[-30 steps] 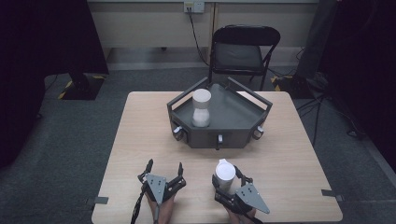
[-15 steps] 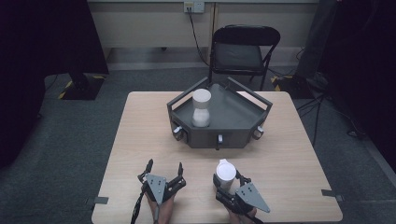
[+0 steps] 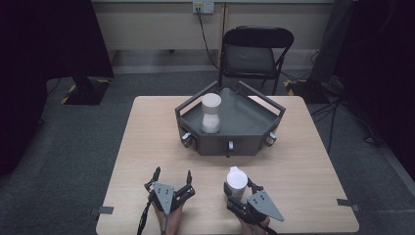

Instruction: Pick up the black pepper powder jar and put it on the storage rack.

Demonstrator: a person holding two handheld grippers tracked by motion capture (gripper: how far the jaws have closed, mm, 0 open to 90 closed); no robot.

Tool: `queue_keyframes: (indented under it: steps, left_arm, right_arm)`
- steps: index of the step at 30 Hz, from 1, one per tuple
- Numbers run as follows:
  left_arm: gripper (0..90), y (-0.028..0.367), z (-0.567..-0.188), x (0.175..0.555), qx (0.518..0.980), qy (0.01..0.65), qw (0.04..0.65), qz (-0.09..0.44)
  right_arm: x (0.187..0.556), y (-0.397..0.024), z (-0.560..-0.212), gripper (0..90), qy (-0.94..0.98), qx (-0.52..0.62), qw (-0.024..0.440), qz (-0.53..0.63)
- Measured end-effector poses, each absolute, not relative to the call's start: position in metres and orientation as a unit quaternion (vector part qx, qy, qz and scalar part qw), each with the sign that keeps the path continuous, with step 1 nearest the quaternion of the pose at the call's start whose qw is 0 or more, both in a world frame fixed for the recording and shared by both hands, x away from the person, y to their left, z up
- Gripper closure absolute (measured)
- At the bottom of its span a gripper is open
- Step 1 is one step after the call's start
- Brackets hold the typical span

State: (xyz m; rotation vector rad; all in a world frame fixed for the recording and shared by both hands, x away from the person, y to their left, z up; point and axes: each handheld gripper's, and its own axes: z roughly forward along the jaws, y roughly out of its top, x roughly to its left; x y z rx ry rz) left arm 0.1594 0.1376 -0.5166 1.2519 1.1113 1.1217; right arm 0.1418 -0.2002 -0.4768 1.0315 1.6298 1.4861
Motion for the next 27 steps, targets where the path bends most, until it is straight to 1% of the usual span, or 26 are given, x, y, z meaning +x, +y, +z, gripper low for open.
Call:
queue_keyframes:
  steps: [27]
  left_arm:
    - [0.1, 0.137, -0.517, 0.159, 0.525, 0.467, 0.533, 0.471]
  right_arm:
    - [0.151, -0.215, -0.461, 29.8, 0.641, 0.381, 0.332, 0.578]
